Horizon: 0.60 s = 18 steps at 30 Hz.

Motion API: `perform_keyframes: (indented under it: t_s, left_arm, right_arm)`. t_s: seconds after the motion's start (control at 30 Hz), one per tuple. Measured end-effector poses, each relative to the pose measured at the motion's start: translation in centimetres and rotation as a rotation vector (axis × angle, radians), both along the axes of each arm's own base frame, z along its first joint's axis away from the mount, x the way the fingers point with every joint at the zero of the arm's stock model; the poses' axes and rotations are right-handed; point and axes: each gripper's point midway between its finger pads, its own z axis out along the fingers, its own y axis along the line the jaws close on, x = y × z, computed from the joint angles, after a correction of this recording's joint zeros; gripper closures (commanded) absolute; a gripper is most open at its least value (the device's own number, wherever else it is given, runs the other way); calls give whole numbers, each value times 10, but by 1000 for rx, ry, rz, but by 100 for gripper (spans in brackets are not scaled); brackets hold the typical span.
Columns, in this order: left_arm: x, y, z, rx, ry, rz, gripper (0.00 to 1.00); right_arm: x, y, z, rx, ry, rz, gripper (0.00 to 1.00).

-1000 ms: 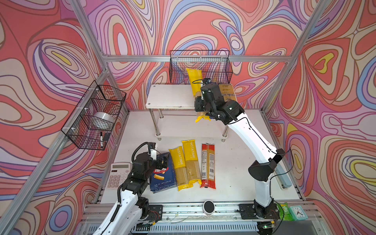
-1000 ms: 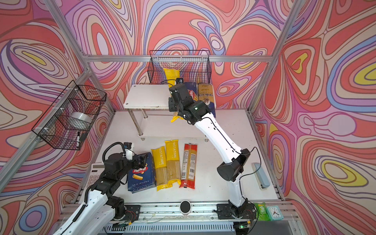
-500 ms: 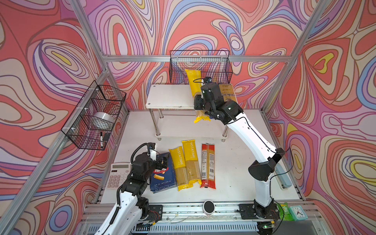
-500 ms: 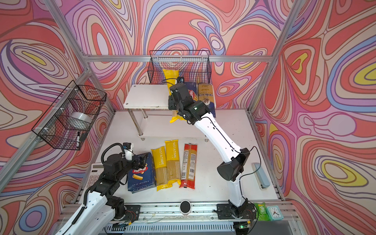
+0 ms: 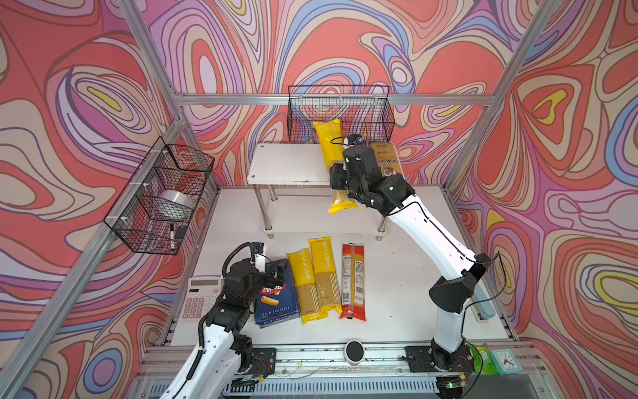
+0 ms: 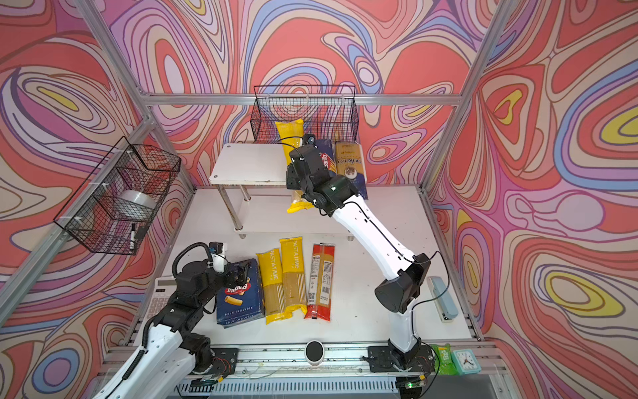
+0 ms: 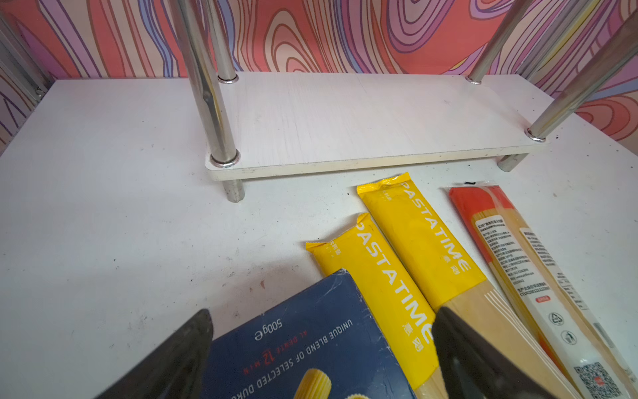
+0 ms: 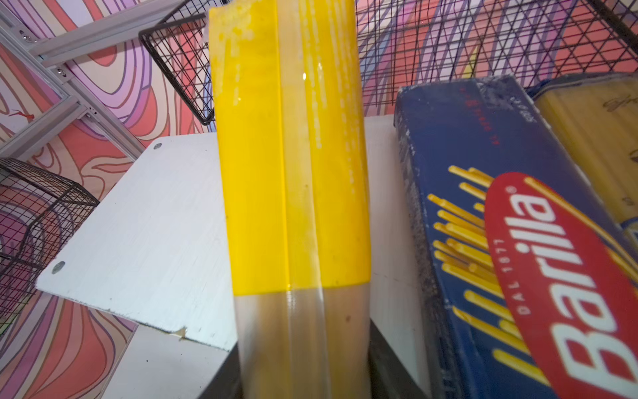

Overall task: Place and organize the pasta boxes and bags onto the shelf
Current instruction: 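Lower the yellow bag onto the shelf top beside the Barilla box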

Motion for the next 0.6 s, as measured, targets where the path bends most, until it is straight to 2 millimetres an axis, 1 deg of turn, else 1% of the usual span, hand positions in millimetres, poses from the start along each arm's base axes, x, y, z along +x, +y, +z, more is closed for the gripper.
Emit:
perform_keyframes:
  t_s: [0.37,0.6]
  left_arm:
    - [0,0,0,0,0,0,0]
    - [0,0,2,-2,-9,0,0]
  right_arm:
    - [-2,1,1,3,-3,-4,50]
    - [3,2,17,-9,-37,-6,49]
